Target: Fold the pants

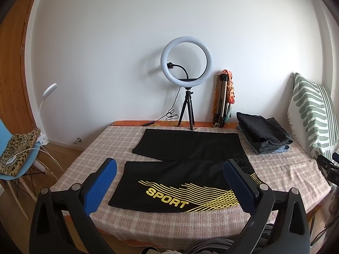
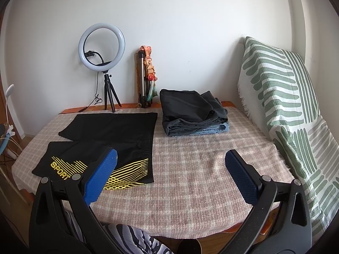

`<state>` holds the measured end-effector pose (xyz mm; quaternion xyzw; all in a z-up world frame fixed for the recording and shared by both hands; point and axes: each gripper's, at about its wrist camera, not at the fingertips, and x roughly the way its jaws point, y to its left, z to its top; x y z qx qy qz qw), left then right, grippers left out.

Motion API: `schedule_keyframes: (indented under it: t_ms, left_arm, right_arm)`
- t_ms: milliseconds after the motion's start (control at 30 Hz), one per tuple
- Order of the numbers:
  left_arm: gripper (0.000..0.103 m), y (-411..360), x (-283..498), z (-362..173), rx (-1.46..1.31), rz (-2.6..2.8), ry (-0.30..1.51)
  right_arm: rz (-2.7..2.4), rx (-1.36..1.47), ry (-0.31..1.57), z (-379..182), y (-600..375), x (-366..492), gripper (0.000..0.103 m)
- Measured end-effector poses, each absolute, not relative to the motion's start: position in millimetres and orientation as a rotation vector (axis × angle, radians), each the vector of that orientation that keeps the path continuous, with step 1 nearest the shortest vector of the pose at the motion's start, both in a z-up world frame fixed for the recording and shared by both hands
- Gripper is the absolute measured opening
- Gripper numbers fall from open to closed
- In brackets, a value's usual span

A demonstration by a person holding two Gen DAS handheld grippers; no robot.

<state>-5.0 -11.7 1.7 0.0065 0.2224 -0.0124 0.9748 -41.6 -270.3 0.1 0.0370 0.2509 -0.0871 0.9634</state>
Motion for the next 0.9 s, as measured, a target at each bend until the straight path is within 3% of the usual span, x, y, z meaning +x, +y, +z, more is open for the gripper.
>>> schedule_keyframes:
  t_ms: [600, 900]
  left_arm:
    - [0.102, -4, 6, -10, 0.017, -0.017, 0.485]
    - [0.102, 24, 24, -37, 0.090, -0.045, 0.544]
  right_arm:
    - [-0.148, 0.056, 0.533, -16, -271, -29, 0.103]
    - [0.022, -0.108, 0.542, -35, -266, -6, 0.103]
